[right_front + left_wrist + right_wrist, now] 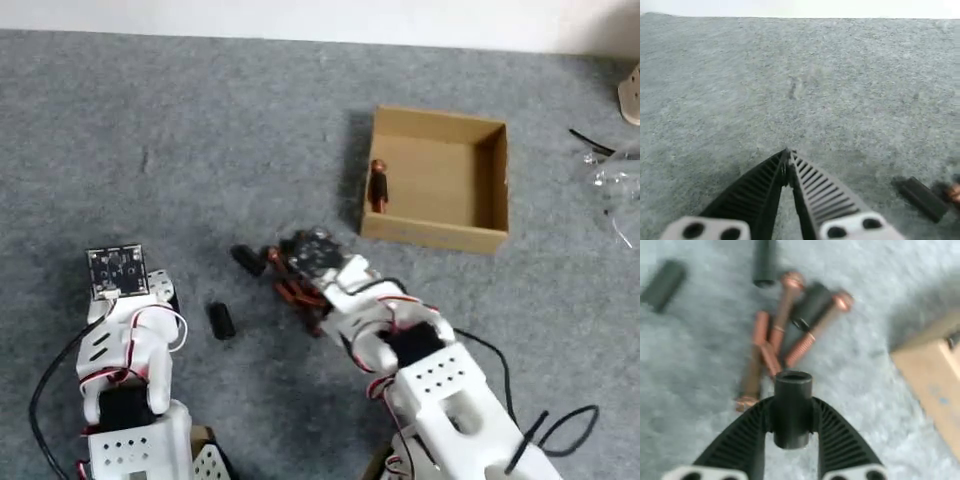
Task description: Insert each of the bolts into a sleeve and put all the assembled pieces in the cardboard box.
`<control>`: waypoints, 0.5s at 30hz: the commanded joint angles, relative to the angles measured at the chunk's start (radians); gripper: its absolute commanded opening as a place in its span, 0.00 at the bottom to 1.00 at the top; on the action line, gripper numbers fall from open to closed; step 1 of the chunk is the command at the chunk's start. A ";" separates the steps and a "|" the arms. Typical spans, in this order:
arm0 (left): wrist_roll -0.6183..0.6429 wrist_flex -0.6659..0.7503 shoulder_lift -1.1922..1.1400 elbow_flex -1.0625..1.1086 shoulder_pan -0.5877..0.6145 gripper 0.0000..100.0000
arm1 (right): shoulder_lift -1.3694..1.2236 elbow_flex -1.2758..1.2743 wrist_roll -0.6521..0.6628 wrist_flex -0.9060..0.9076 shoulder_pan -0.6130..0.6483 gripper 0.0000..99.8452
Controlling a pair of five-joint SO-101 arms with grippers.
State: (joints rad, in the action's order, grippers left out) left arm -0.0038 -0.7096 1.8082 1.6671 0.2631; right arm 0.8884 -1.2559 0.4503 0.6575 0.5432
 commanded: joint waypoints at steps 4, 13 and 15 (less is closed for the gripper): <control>0.006 0.023 0.004 -0.045 -0.058 0.01 | 0.033 -0.084 -0.014 -0.088 -0.096 0.00; -0.137 -0.005 -0.165 -0.134 -0.275 0.01 | 0.033 -0.090 -0.015 -0.088 -0.097 0.00; -0.167 -0.003 -0.297 -0.182 -0.315 0.01 | 0.033 -0.090 -0.015 -0.090 -0.097 0.00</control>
State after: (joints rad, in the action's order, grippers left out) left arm -0.0990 -0.7112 1.7131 1.6042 0.0499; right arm 0.8961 -1.3525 0.4473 0.5992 0.4618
